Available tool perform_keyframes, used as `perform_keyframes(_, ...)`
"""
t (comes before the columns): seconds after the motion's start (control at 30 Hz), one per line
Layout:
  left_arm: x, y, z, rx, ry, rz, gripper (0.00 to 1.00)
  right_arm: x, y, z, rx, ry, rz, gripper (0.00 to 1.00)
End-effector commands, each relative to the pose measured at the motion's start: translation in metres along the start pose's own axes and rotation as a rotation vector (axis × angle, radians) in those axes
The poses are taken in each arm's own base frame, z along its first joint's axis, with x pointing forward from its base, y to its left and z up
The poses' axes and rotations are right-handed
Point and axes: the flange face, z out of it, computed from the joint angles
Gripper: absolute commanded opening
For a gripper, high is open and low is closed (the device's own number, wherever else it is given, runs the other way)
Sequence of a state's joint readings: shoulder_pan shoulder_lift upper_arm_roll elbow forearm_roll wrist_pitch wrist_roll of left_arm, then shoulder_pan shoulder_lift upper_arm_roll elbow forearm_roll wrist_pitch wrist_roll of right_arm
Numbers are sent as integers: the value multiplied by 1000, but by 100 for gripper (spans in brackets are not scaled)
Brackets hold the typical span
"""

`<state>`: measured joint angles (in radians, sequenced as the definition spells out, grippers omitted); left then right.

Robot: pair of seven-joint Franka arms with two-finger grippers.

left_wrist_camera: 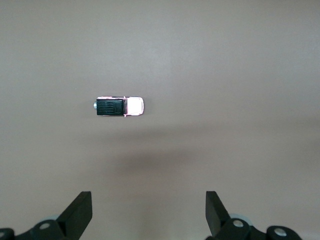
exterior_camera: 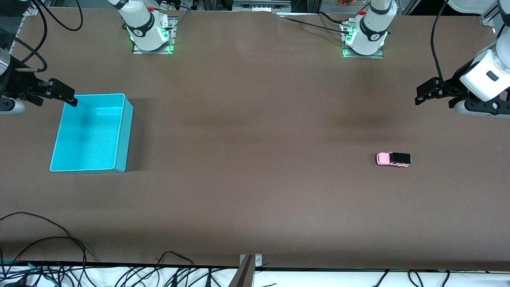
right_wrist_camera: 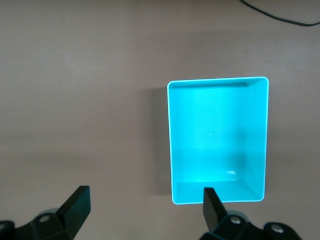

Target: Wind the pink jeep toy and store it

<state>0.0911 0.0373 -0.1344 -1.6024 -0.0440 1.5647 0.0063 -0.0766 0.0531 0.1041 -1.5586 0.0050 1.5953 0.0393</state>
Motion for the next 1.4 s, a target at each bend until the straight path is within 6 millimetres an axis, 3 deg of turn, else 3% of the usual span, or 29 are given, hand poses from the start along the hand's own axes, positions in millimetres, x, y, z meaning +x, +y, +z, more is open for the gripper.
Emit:
perform_keyframes(0.0,3,-3,-9,12,3,19,100,-5,2,-2,16,-3,7,100)
perform_keyframes(0.53,4,-9,-8,15,2,43,100,-5,2,-2,18,-3,9,100)
perform_keyframes(0.87,19,-46,19,-11,-40,448,100,-5,2,-2,18,-3,9,100)
perform_keyframes(1.23,34,-62,46,48,-88,740,100,-5,2,-2,18,-3,9,100)
perform_keyframes(1.37,44,-66,65,52,-115,845,100,-5,2,-2,18,-3,9,100)
